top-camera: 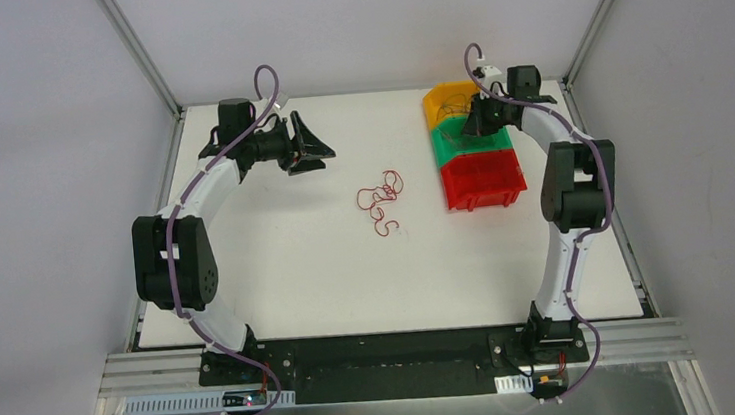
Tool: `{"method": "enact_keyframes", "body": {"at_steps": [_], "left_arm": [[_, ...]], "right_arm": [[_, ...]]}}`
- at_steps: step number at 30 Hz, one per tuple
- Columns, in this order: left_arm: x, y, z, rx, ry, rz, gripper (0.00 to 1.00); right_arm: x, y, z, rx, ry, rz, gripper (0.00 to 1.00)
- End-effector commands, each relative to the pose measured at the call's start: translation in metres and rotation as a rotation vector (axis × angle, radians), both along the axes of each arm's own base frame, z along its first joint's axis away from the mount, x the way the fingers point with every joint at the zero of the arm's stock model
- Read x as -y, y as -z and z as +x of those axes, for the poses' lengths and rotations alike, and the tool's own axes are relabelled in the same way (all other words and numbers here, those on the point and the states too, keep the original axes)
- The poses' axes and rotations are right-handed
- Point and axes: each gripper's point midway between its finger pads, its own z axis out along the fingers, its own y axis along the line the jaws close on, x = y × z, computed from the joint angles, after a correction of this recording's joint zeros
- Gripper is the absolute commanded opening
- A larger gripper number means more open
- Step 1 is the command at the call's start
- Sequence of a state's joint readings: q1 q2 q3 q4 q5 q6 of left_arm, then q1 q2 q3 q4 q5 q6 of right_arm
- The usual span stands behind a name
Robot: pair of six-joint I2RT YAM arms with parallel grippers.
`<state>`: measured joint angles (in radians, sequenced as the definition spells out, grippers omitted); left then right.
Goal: Untangle the cables
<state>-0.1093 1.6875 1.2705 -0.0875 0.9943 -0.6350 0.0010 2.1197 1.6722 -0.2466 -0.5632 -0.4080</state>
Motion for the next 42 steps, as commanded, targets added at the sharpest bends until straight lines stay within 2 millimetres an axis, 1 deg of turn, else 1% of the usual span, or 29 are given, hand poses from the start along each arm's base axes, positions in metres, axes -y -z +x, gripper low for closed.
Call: {"method": "enact_keyframes", "body": {"at_steps": [1,3,5,7,9,11,12,13,15,18,19,23,28,32,35,40,42], "left_arm": [[-0.002,-0.008,-0.003,0.058,0.018,-0.002,0.61],[-0.002,-0.007,-0.003,0.052,0.02,-0.004,0.61],[-0.001,-0.008,-0.002,0.052,0.021,-0.007,0.61],[-0.001,-0.01,-0.002,0.057,0.022,-0.008,0.61],[-0.001,-0.011,-0.002,0.063,0.023,-0.007,0.61],[-0.001,-0.011,-0.002,0.063,0.023,-0.006,0.61],[-0.001,-0.01,-0.002,0.062,0.023,-0.007,0.61],[-0.001,-0.01,-0.002,0.059,0.022,-0.006,0.61],[-0.001,-0.009,-0.001,0.057,0.021,-0.005,0.62],[-0.001,-0.009,-0.001,0.058,0.022,-0.005,0.61],[-0.001,-0.009,-0.001,0.061,0.023,-0.005,0.61],[-0.002,-0.006,0.0,0.056,0.023,-0.003,0.61],[-0.002,-0.003,0.003,0.044,0.022,-0.005,0.61],[-0.001,-0.001,0.004,0.04,0.023,-0.004,0.61],[-0.001,0.0,0.004,0.039,0.024,-0.004,0.61],[-0.002,0.003,0.002,0.031,0.022,-0.001,0.61],[-0.002,0.004,0.001,0.027,0.023,-0.001,0.61]], "right_arm": [[-0.015,-0.044,-0.044,0.061,-0.228,-0.01,0.0],[-0.011,-0.043,-0.058,0.059,-0.265,-0.054,0.0],[-0.008,-0.04,-0.067,0.029,-0.292,-0.078,0.0],[0.004,-0.038,-0.073,-0.001,-0.303,-0.085,0.0],[0.01,-0.037,-0.074,-0.011,-0.302,-0.092,0.0],[0.016,-0.039,-0.064,-0.007,-0.238,-0.086,0.02],[0.019,-0.039,-0.055,-0.003,-0.188,-0.083,0.12],[0.022,-0.04,-0.043,0.0,-0.124,-0.078,0.2],[0.029,-0.043,-0.019,0.015,0.011,-0.059,0.23],[0.031,-0.046,0.004,0.022,0.134,0.007,0.28],[0.029,-0.046,0.008,0.017,0.155,0.029,0.3],[0.027,-0.04,0.02,-0.003,0.202,0.067,0.35],[0.026,-0.032,0.034,0.01,0.23,0.073,0.37],[0.021,-0.024,0.04,0.007,0.228,0.081,0.39],[0.016,-0.018,0.043,-0.004,0.219,0.094,0.38],[0.001,-0.012,0.041,-0.018,0.185,0.111,0.37],[0.001,-0.01,0.041,-0.022,0.185,0.111,0.36]]}}
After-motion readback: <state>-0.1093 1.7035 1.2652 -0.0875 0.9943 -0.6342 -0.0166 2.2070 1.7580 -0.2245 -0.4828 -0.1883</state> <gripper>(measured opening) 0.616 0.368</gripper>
